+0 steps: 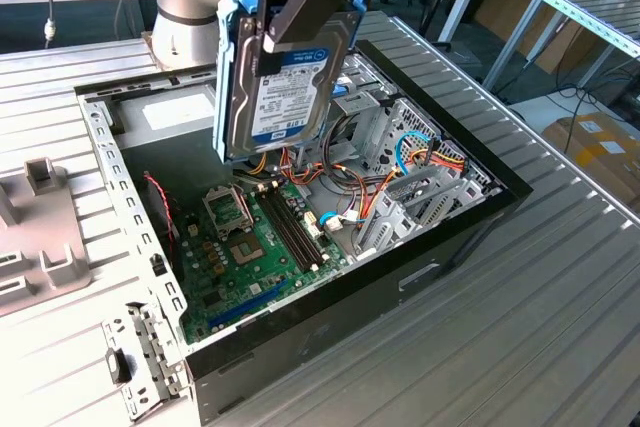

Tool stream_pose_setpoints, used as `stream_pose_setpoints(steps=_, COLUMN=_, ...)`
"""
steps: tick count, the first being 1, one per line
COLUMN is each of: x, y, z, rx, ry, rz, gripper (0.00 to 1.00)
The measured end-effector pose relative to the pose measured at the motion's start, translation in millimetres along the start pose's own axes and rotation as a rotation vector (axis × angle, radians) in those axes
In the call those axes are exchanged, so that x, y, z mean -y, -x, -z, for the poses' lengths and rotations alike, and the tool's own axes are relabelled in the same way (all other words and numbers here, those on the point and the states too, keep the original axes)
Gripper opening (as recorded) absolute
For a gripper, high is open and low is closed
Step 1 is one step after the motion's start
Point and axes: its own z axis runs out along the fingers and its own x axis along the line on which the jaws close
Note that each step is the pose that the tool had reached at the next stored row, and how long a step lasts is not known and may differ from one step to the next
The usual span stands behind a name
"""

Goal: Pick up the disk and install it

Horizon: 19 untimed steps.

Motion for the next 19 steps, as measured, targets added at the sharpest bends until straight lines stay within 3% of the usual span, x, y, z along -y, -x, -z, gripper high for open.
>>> stream_pose_setpoints(steps=19, x=0.9, y=-22.9, z=-0.5, rx=0.0000, ry=-0.0001, rz=0.000, gripper=0.37)
